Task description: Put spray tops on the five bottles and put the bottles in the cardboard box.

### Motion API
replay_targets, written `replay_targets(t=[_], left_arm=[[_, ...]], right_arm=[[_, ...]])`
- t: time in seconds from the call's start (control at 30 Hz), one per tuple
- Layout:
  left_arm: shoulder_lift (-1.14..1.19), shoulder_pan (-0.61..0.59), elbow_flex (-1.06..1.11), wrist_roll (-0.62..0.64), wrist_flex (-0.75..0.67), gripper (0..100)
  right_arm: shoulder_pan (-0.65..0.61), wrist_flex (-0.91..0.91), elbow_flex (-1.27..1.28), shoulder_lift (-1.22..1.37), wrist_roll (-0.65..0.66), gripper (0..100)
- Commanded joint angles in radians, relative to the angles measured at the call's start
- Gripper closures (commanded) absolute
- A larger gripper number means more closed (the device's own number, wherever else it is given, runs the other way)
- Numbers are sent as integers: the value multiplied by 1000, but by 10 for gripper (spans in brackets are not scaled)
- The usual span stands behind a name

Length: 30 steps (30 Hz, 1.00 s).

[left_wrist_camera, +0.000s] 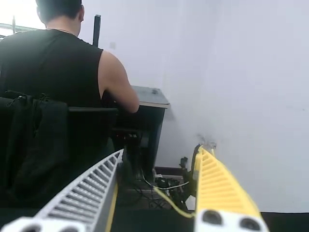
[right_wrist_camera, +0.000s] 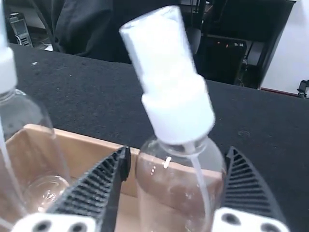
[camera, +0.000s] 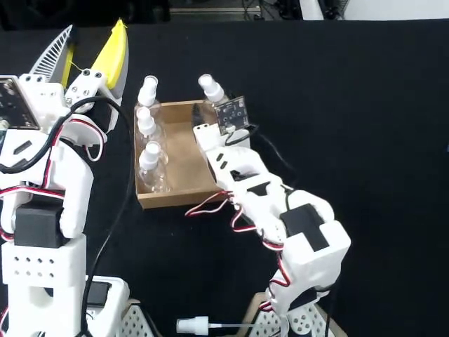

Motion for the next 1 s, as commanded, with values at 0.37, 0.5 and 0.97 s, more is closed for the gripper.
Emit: replay_targets(t=[0.37,0.5,0.97], left_arm=[[-15,1,-53,2,-18,784],[-15,1,-53,2,-18,784],[-15,1,-51,2,-18,784]], right_arm=[[2,-3,-33,-25,3,728],[5,-3,-33,-27,3,728],[5,3,36,-128,-60,732]])
